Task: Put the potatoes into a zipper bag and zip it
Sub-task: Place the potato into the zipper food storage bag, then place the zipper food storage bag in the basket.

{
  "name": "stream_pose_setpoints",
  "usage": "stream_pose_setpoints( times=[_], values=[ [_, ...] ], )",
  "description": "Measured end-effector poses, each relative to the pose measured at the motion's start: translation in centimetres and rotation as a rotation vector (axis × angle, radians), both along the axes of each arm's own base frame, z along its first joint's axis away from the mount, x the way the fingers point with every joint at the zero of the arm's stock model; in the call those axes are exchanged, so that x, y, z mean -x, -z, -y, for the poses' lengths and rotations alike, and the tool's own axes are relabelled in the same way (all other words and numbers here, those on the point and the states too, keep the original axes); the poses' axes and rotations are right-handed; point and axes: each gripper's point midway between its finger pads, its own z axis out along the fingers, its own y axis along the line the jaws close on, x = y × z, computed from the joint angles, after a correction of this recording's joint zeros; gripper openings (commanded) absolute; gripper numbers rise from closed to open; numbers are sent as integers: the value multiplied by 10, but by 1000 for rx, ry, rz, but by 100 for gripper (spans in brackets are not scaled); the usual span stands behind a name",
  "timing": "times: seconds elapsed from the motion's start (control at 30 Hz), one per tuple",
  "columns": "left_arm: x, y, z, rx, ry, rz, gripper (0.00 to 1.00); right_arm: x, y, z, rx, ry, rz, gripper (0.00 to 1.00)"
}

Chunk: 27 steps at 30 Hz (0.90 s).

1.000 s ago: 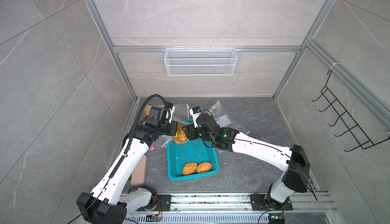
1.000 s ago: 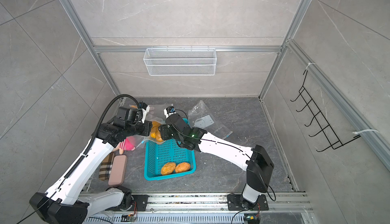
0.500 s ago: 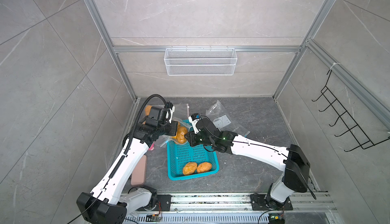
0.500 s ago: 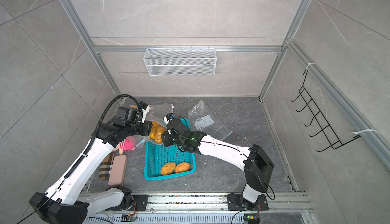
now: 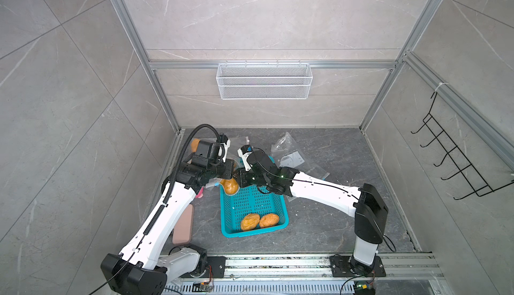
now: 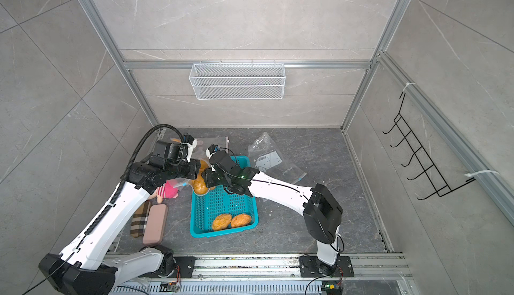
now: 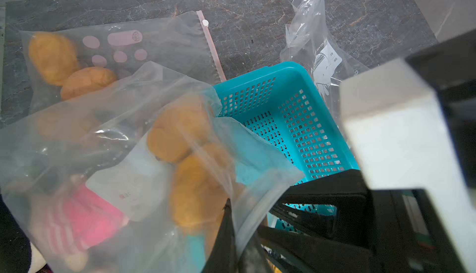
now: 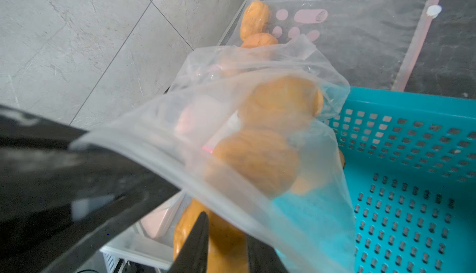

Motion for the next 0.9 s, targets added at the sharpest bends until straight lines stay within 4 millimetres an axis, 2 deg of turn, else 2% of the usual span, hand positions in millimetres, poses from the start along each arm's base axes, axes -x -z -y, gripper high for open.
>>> stream_pose_setpoints(
  times=[0.17, 0.3, 0.37, 0.43, 0.6, 0.73, 0.83, 0.9],
  values=[
    [1, -3, -2, 0, -5, 10, 0, 11, -22, 20, -5, -12, 55, 47],
    [3, -6, -5, -4, -23, 1, 0, 27, -57, 50, -49, -11, 115, 49],
    [5, -15, -6, 2, -29, 2, 0, 34, -71, 63, -72, -5, 138, 51],
    [6, -33, -6, 23, -33, 23, 0, 40, -78, 74, -88, -1, 149, 53],
    [11, -78, 4, 111, -6, 72, 0, 46, -69, 81, -77, -5, 139, 54],
    [16, -104, 16, 201, 27, 71, 0, 50, -63, 82, -78, -16, 123, 56],
    [21, -123, 28, 292, 56, 58, 0, 54, -65, 88, -94, -15, 121, 57],
    [25, -137, 38, 364, 87, 45, 0, 59, -73, 95, -115, -14, 132, 57]
  ],
)
